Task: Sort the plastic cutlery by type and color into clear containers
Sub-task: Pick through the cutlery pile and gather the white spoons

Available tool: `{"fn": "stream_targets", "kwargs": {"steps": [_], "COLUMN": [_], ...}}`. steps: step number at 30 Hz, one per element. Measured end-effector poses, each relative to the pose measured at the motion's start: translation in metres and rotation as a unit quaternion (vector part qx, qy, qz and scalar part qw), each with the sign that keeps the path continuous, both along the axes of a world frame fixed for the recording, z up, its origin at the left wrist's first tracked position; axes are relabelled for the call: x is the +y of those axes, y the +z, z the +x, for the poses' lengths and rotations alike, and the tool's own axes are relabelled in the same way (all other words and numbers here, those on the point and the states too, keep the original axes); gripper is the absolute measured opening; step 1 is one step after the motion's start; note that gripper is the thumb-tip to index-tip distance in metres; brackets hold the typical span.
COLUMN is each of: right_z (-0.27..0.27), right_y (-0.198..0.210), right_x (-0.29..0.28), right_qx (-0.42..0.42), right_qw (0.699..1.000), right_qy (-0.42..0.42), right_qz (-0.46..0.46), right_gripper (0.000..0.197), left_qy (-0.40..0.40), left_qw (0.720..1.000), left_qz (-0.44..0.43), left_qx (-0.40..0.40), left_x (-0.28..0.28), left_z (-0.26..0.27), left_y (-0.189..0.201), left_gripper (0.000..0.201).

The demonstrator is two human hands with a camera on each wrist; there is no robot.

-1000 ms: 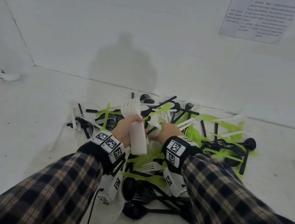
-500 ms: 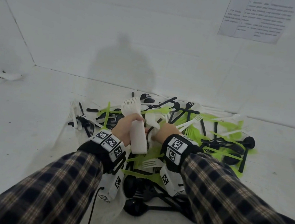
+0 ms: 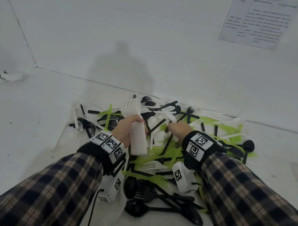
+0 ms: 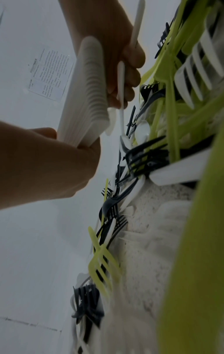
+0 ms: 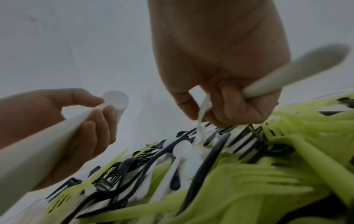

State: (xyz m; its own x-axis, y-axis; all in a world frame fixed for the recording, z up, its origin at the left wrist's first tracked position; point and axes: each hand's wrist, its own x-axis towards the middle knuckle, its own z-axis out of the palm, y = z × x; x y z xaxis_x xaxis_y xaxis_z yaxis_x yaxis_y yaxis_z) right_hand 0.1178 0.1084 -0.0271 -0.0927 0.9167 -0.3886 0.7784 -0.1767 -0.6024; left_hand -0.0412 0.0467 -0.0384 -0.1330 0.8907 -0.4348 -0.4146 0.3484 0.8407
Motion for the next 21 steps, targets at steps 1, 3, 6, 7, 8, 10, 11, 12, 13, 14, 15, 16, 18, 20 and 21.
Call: {"fn": "stream_targets", "kwargs": {"steps": [1, 3, 6, 7, 8, 10, 11, 12, 13, 14, 15, 16, 18, 20, 21], "right_z": [0.002, 0.004, 0.008, 0.007, 0.005, -0.001, -0.006, -0.01, -0.015, -0.018, -0.021, -0.022, -0.024, -0.026, -0.027], "right_y": [0.0, -0.002, 0.0, 0.0, -0.002, -0.003, -0.003, -0.003, -0.004, -0.003, -0.004, -0.005, -0.006, -0.01, -0.011], "right_x": [0.0, 0.003, 0.001, -0.001, -0.001, -0.003, -0.004, -0.006, -0.007, -0.008, -0.008, -0.008, -0.009, -0.008, -0.01], "right_qx": [0.004, 0.048, 0.121, 0.124, 0.129, 0.154, 0.166, 0.173, 0.182, 0.194, 0.219, 0.233, 0.231, 0.177, 0.147], "right_qw": [1.0, 0.998, 0.987, 0.987, 0.988, 0.985, 0.981, 0.979, 0.977, 0.976, 0.97, 0.966, 0.964, 0.98, 0.987], "right_qy": [-0.009, -0.045, -0.103, -0.089, -0.075, -0.081, -0.096, -0.105, -0.108, -0.103, -0.104, -0.109, -0.116, -0.084, -0.058], "right_qz": [-0.006, -0.014, -0.04, -0.042, -0.038, -0.013, 0.004, 0.017, 0.017, 0.004, -0.016, -0.039, -0.058, -0.037, -0.026], "right_gripper": [0.036, 0.034, 0.032, 0.034, 0.035, 0.031, 0.026, 0.021, 0.019, 0.017, 0.02, 0.025, 0.031, 0.032, 0.032], "left_qy": [0.001, 0.004, 0.006, 0.007, 0.008, 0.011, 0.011, 0.01, 0.008, 0.006, 0.004, 0.003, 0.004, 0.002, 0.001], "left_qw": [1.0, 1.0, 1.0, 1.0, 1.0, 1.0, 1.0, 1.0, 1.0, 1.0, 1.0, 1.0, 1.0, 1.0, 1.0], "left_qz": [-0.001, 0.0, -0.002, -0.003, -0.004, -0.003, -0.003, -0.002, -0.001, -0.001, 0.0, 0.001, 0.002, 0.001, 0.0], "left_qx": [0.0, 0.0, 0.001, 0.001, 0.001, 0.001, 0.002, 0.002, 0.003, 0.004, 0.005, 0.005, 0.005, 0.004, 0.004], "left_x": [0.0, 0.0, 0.0, 0.0, 0.0, -0.001, -0.001, -0.001, -0.001, -0.002, -0.002, -0.002, -0.002, -0.002, -0.002], "left_z": [-0.001, -0.003, -0.004, -0.004, -0.004, -0.003, -0.002, -0.002, -0.001, -0.001, -0.001, -0.001, -0.001, -0.002, -0.002], "left_y": [0.0, -0.001, -0.001, 0.0, 0.0, 0.0, 0.001, 0.001, 0.001, 0.001, 0.002, 0.001, 0.001, 0.001, 0.001], "left_gripper": [0.009, 0.008, 0.006, 0.006, 0.006, 0.006, 0.006, 0.006, 0.006, 0.006, 0.006, 0.006, 0.007, 0.008, 0.008]}}
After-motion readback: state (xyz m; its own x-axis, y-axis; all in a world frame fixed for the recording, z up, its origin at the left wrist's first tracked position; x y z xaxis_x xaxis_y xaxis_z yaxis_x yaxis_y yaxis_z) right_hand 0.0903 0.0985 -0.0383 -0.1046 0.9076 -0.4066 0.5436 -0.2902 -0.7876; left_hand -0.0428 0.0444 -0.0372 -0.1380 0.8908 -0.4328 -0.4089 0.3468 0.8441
